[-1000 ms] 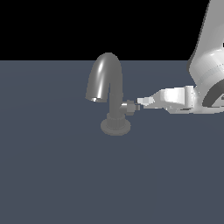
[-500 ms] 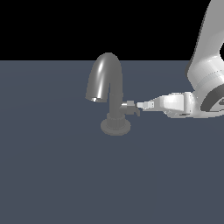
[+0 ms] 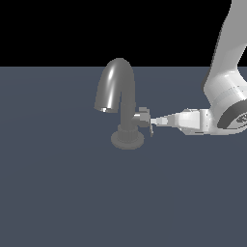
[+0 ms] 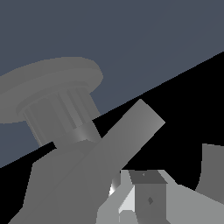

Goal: Turn on the faucet by rotating a designated handle.

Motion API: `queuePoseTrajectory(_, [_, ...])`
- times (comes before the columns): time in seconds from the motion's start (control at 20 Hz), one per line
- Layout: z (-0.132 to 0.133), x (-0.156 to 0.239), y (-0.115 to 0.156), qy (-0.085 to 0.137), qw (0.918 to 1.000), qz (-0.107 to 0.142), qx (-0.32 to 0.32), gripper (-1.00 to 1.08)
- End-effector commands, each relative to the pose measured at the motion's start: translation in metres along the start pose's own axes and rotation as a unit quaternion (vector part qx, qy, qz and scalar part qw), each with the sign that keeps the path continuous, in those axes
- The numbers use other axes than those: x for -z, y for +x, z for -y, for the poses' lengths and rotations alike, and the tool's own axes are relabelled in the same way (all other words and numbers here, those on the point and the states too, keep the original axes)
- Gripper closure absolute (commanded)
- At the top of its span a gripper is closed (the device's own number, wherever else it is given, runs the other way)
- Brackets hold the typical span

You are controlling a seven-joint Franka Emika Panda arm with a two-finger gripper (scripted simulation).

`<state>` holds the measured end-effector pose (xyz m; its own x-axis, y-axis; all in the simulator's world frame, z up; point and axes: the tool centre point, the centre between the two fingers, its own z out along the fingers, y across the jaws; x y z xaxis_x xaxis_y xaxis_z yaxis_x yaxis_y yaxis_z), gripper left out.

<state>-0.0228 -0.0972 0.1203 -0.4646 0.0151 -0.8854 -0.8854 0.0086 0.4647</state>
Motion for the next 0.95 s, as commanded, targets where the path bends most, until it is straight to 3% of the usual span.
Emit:
queuePoseTrajectory(0.0, [0.012, 0.000, 0.014, 0.006, 1.0000, -0.001, -0.007, 1.08])
queuePoseTrajectory(0.9, [0.055, 0.000, 0.064, 0.010, 0.9993, 0.001, -0.035, 1.08])
